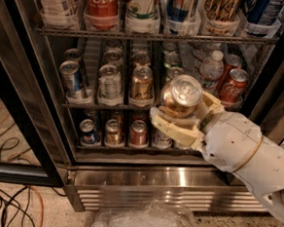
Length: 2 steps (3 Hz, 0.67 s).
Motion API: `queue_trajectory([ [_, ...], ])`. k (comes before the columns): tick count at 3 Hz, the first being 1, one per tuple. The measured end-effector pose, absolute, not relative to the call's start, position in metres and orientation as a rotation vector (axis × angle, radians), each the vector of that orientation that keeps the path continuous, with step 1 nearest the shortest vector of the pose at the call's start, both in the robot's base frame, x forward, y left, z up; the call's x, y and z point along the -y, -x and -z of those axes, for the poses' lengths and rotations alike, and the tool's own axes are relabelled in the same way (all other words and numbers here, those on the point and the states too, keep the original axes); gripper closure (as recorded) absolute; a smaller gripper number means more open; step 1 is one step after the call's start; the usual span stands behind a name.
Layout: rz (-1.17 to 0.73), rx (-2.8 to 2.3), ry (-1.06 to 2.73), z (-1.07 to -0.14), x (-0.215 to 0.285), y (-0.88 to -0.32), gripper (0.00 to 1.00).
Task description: Pick orange can from top shelf of fridge
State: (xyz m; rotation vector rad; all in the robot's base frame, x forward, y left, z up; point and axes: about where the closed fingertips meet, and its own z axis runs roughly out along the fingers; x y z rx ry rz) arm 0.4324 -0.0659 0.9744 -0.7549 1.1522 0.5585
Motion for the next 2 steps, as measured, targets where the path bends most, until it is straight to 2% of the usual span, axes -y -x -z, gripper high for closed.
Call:
queue_trajectory([
  [2, -0.611, -1.135, 0.823, -0.9705, 0.0547, -0.4168, 1.00],
])
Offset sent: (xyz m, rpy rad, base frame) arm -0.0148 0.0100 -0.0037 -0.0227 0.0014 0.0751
